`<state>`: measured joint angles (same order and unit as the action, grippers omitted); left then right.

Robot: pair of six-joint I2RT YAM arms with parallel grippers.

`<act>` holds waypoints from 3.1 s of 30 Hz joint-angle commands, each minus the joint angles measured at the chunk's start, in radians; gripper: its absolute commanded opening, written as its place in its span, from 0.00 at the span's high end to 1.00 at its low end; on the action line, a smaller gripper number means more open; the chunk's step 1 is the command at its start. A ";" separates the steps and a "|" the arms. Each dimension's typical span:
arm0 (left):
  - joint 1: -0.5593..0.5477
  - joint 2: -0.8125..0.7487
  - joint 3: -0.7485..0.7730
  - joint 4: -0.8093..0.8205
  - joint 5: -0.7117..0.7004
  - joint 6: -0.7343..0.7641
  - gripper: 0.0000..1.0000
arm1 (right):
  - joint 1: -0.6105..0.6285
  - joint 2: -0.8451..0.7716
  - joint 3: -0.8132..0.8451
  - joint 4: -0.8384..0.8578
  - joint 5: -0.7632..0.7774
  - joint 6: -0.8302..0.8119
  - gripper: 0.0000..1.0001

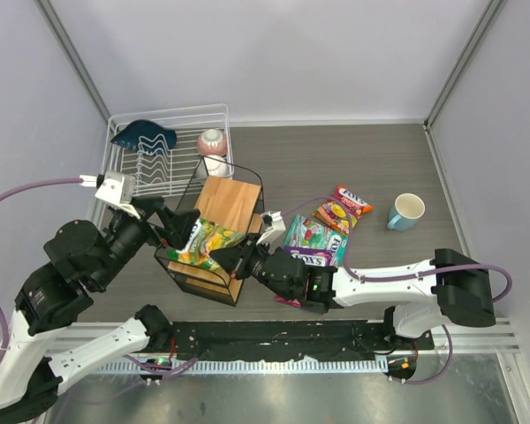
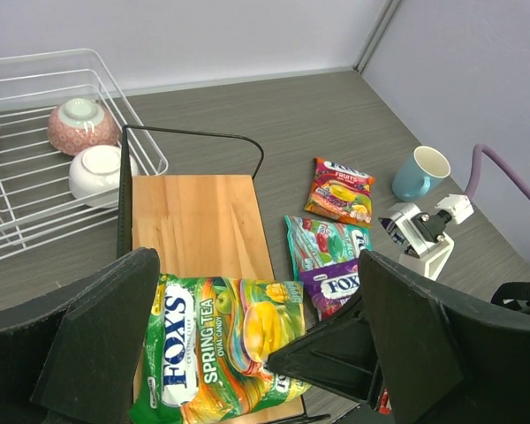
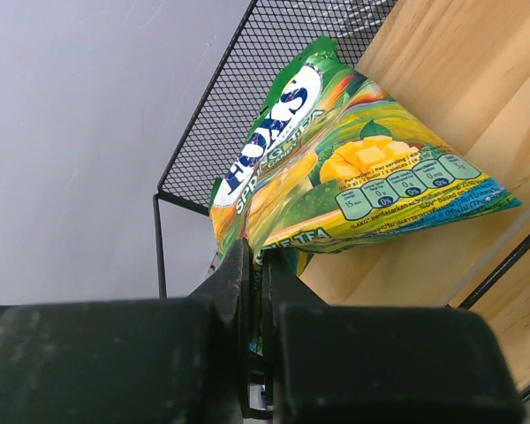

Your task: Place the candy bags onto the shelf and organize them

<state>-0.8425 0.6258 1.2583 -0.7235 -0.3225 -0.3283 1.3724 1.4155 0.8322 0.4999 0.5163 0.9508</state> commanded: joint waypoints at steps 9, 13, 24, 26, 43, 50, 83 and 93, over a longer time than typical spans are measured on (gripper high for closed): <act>0.003 -0.014 -0.014 0.024 -0.007 0.006 0.00 | 0.024 -0.012 -0.030 0.100 0.016 0.059 0.99; 0.003 -0.014 -0.017 0.029 -0.006 0.006 0.00 | 0.027 -0.016 -0.038 0.089 0.016 0.065 0.99; 0.003 -0.018 -0.031 0.039 0.003 0.002 0.00 | 0.030 -0.036 -0.071 0.086 0.031 0.066 0.82; 0.003 -0.015 -0.031 0.039 0.003 0.000 0.00 | 0.030 -0.036 -0.071 0.078 0.033 0.066 0.78; 0.003 -0.015 -0.045 0.049 0.013 -0.003 0.00 | 0.039 -0.044 -0.085 0.124 0.059 0.031 0.56; 0.003 -0.021 -0.045 0.045 0.011 0.000 0.00 | 0.039 -0.035 -0.093 0.157 0.059 0.032 0.46; 0.005 -0.026 -0.048 0.045 0.019 0.003 0.00 | -0.041 -0.122 -0.182 0.066 0.065 0.256 0.41; 0.003 -0.029 -0.053 0.047 0.014 0.005 0.00 | -0.075 -0.109 -0.180 0.114 0.014 0.247 0.44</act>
<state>-0.8421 0.6056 1.2087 -0.7151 -0.3134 -0.3321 1.3071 1.3220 0.6506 0.5377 0.5476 1.1854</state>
